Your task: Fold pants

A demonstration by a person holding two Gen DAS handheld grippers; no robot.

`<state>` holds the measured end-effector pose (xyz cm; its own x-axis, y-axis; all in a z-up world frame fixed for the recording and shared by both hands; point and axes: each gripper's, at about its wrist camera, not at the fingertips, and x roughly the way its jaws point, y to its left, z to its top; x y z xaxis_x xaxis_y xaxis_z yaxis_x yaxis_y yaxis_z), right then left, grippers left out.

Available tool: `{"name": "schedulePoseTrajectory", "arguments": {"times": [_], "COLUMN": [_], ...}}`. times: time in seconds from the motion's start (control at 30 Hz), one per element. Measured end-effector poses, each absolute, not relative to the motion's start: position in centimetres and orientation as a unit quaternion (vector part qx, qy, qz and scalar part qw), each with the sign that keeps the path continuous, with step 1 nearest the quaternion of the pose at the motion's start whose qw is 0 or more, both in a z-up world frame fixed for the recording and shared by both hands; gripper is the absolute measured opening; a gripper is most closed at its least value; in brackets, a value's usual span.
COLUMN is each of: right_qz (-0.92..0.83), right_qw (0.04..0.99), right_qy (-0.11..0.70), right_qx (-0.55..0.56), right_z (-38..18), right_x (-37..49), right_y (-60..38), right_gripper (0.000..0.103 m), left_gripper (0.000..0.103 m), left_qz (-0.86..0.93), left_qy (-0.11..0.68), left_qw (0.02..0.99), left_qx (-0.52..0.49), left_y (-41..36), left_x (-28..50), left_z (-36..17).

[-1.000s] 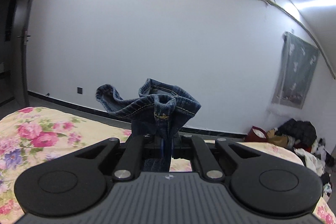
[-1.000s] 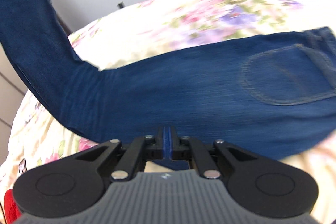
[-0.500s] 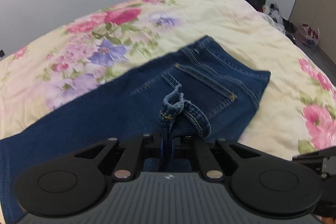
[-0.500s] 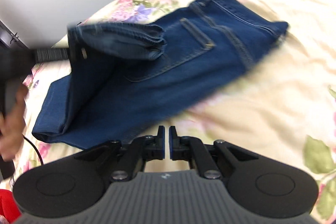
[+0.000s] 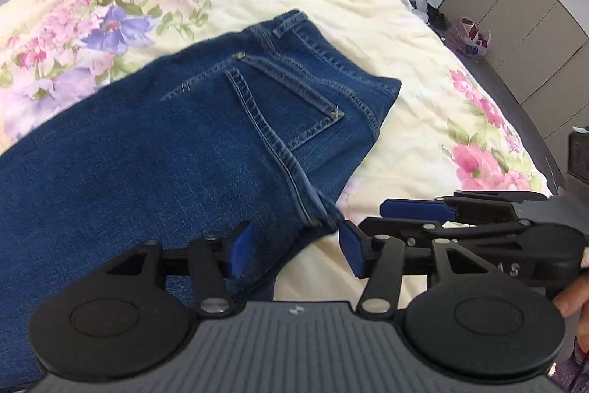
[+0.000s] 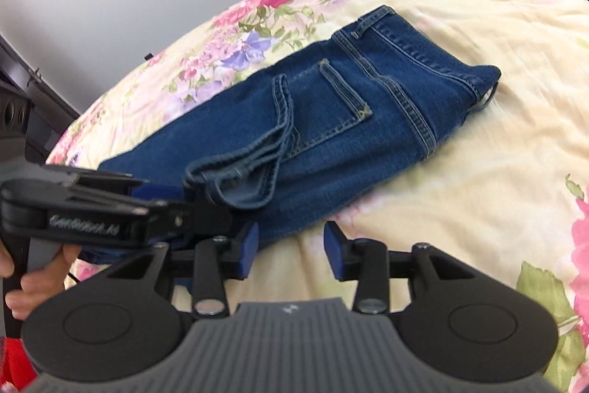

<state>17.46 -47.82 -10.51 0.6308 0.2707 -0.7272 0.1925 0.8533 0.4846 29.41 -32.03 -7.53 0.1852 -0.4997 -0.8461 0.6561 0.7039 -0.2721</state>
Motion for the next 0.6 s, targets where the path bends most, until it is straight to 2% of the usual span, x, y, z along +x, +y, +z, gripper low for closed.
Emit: {"name": "schedulePoseTrajectory", "arguments": {"times": [0.1,0.13,0.17,0.4,0.6], "right_qz": [0.014,0.012,0.012,0.050,0.054], "right_qw": [0.853,0.849,0.844,0.746,0.682], "right_qy": [0.420,0.416,0.411,0.411,0.428], "right_qx": [0.309,0.327,0.345,0.522,0.590], "right_z": [-10.4,-10.6,-10.8,-15.2,-19.0], "right_x": [17.8,18.1,18.4,21.6,23.0], "right_y": [-48.5,-48.8,-49.1,-50.8,-50.3], "right_gripper": [0.040,0.049,0.053,0.055,0.055], "left_gripper": [0.062,0.063,0.063,0.063,0.063], "left_qz": [-0.368,-0.361,-0.350,-0.290,-0.262], "left_qy": [0.492,0.486,0.479,0.481,0.492], "left_qw": [0.785,0.792,0.801,0.824,0.827], "left_qx": [0.079,0.079,0.080,0.076,0.070], "left_y": [-30.9,-30.5,-29.9,-25.4,-22.3], "left_x": [29.6,29.8,30.2,33.0,35.0], "left_z": [-6.3,-6.0,-5.7,-6.9,-9.0]}}
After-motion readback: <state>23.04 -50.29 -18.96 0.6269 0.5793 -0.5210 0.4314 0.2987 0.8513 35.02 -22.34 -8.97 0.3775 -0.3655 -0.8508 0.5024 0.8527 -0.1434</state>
